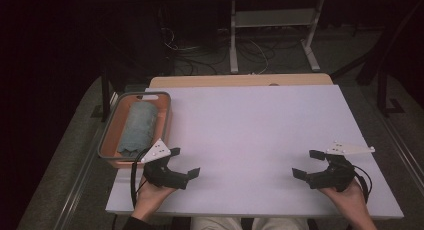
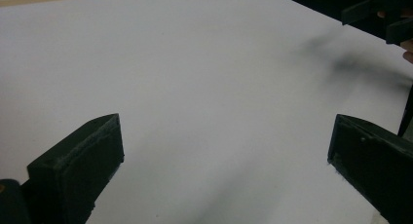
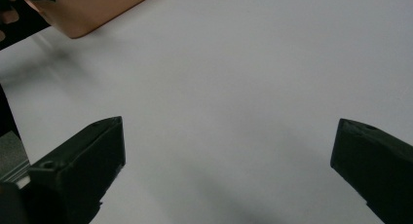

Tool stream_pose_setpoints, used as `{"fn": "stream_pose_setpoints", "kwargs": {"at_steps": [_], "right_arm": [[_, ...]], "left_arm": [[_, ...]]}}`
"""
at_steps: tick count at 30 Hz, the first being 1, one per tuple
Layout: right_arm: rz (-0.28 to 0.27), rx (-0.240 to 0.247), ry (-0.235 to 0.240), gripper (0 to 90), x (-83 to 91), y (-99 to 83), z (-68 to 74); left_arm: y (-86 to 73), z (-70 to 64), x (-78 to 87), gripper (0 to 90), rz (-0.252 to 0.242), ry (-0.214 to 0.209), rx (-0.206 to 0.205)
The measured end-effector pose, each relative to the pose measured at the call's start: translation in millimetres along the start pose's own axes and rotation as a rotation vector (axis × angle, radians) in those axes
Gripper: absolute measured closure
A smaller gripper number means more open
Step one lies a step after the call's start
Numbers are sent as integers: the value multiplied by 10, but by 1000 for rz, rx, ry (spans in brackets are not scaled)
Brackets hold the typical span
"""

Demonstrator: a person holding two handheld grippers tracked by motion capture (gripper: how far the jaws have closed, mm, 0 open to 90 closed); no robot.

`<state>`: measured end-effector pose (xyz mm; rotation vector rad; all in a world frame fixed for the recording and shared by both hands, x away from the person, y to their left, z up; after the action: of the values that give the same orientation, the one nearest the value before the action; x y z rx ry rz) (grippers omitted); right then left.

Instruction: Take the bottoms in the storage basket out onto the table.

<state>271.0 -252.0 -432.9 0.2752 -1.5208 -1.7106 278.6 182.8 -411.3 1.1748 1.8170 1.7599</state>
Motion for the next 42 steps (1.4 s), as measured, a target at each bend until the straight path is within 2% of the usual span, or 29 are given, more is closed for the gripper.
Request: {"fn": "stream_pose_setpoints", "kwargs": {"at_steps": [17,25,34,42], "right_arm": [[5,12,22,0,-14,6,48],[5,10,29,0,-17,18,60],[5,9,27,0,-12,16,60],[4,10,21,0,-11,16,56]], "left_arm": [[14,-12,27,0,14,9,13],[35,-33,33,0,39,5,10],[115,-88,54,0,56,10,17],[173,-44,104,0,74,21,21]]}}
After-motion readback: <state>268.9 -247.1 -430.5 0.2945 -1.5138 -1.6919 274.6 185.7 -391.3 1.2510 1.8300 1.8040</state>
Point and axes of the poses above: each handheld gripper's, and its own axes: x roughly backward along the jaws, y roughly out of its top, z roughly to its left, the point moved 3 cm from there along -x, roughly forward along the jaws, and after that the axes turned 12 degrees about -z, right-handed, at the moved point
